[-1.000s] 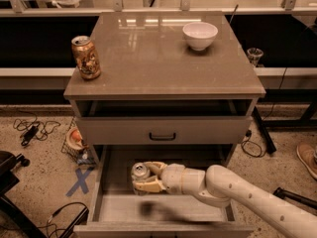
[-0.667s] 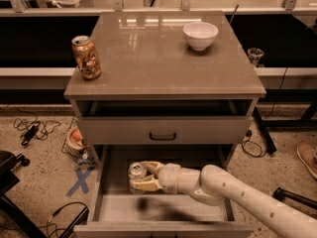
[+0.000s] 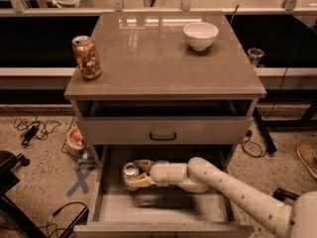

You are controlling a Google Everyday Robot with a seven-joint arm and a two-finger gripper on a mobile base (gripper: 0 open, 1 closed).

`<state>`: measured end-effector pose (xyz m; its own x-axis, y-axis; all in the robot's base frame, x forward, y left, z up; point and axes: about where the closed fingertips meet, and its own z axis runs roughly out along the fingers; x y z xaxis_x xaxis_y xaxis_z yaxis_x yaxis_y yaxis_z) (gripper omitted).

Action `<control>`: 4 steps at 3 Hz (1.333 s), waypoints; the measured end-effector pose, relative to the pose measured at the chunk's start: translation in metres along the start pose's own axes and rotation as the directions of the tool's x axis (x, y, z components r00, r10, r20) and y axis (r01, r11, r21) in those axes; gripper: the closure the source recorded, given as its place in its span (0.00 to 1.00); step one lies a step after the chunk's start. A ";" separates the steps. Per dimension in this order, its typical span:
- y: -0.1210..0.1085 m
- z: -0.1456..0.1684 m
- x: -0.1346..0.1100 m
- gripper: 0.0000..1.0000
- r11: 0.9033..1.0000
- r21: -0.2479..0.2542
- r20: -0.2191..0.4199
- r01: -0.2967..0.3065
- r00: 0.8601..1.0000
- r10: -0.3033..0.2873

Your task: Place 7up can into middle drawer

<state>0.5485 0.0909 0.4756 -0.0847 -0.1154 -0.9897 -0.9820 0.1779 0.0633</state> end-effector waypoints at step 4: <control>-0.003 0.012 0.041 0.59 1.000 -0.019 -0.004 0.018 1.000 -0.019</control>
Offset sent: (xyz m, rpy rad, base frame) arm -0.0132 -0.0110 -0.0730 -0.0209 0.0092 -0.0176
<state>0.5497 0.0970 0.4335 -0.0672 -0.1225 -0.9902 -0.9864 0.1573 0.0474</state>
